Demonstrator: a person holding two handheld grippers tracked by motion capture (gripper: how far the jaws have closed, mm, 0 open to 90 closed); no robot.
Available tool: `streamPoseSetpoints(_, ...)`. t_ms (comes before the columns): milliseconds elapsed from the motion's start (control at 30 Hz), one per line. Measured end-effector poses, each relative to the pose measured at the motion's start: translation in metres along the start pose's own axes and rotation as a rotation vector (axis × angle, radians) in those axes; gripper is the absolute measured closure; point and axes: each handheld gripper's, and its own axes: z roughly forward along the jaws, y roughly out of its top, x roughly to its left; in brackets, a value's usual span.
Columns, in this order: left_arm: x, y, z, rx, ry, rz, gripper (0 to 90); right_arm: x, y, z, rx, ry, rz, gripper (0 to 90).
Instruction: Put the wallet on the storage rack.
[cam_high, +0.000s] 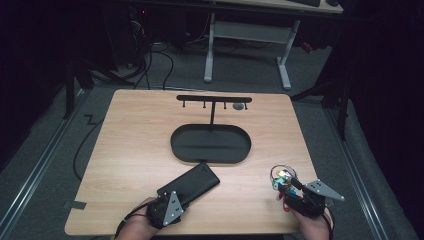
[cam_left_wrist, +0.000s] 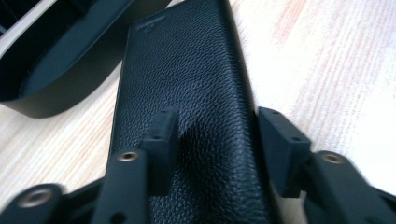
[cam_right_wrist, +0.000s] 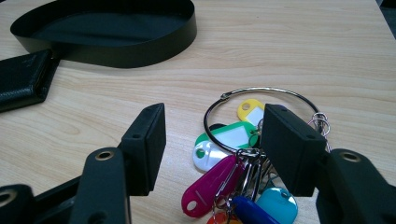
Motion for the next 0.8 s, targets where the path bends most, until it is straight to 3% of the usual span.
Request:
streamPoseSetpoints(367, -0.001, 0.003, -0.005, -0.001, -0.007, 0.010, 72.2, -0.002, -0.001, 0.001, 0.003, 0.007, 0.016, 41.1)
streamPoseSetpoints(533, 0.003, 0.002, -0.007, -0.011, -0.019, -0.004, 73.1, -0.003, -0.002, 0.001, 0.003, 0.008, 0.021, 41.2)
streamPoseSetpoints(800, 0.010, 0.001, -0.016, -0.056, 0.000, -0.044, 78.1, -0.003, -0.001, -0.001, -0.003, 0.008, 0.013, 41.3)
